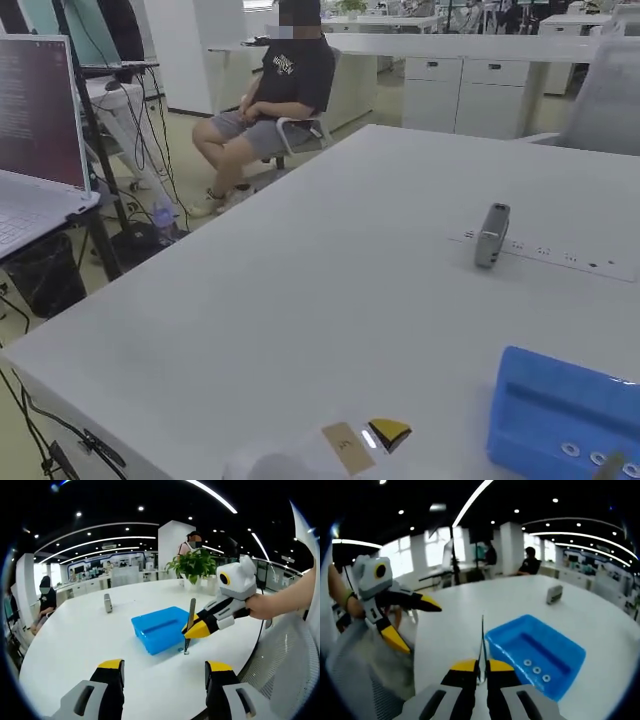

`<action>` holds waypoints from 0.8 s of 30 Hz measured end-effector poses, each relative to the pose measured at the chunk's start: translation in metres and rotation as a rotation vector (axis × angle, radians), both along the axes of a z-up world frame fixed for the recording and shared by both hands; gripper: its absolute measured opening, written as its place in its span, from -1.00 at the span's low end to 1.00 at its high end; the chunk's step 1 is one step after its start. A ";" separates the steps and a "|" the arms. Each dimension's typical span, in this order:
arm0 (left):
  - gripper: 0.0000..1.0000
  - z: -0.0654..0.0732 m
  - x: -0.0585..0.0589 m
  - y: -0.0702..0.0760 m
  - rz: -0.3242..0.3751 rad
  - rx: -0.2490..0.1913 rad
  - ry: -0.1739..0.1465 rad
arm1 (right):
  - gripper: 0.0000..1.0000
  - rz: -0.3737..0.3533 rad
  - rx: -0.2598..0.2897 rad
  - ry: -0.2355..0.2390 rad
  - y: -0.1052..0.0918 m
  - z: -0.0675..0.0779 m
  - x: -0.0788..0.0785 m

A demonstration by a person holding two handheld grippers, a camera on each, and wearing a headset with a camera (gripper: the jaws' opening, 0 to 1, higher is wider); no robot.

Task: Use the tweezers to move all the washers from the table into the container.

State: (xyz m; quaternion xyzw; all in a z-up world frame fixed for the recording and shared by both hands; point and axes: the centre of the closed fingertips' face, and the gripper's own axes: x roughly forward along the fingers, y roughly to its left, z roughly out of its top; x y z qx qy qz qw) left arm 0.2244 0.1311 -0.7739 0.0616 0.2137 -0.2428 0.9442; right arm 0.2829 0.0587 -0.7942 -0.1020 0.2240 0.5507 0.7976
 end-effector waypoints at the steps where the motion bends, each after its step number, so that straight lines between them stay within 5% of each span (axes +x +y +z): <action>1: 0.30 0.000 0.000 0.000 0.000 -0.001 0.000 | -0.94 -0.004 0.012 0.002 0.000 0.004 0.001; 4: 0.30 0.000 0.000 0.000 -0.002 -0.001 0.001 | -0.94 -0.022 0.095 0.024 0.006 0.025 0.006; 11: 0.29 -0.001 0.000 0.000 -0.002 0.002 0.001 | -0.94 -0.041 0.138 0.003 0.011 0.045 0.026; 24: 0.25 -0.002 -0.001 0.000 -0.004 0.011 0.009 | -0.94 -0.102 0.134 0.051 0.018 0.033 0.059</action>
